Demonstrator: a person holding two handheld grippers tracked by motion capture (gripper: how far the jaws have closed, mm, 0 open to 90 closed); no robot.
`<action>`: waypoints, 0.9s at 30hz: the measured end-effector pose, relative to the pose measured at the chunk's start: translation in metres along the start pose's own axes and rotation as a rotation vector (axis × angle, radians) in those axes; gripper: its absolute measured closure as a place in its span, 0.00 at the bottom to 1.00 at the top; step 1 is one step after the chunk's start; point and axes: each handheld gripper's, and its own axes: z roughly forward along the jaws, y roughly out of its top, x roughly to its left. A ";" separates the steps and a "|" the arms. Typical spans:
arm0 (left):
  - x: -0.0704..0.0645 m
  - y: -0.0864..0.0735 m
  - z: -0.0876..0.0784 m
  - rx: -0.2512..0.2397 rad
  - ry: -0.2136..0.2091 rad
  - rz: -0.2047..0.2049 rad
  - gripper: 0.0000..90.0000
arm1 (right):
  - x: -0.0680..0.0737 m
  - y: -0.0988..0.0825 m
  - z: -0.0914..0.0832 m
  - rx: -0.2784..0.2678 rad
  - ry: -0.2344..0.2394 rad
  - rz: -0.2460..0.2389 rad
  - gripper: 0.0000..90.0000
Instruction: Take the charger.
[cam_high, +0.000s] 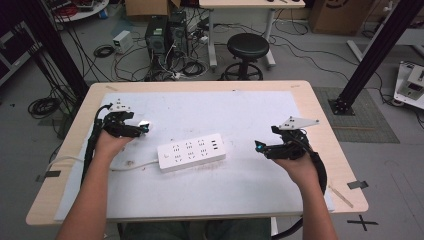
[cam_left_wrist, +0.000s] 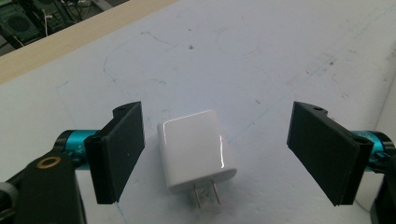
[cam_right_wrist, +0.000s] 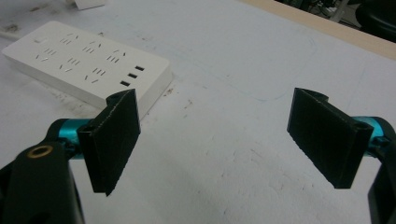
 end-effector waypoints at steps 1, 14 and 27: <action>0.001 0.000 0.003 0.003 0.006 -0.004 0.21 | 0.000 0.000 0.000 0.000 0.000 0.000 0.19; 0.014 -0.015 0.029 0.086 0.019 -0.043 0.21 | 0.002 -0.001 0.002 0.014 -0.005 0.007 0.19; 0.014 -0.021 0.039 0.123 0.022 -0.040 0.21 | 0.003 0.000 0.003 0.022 -0.008 0.017 0.19</action>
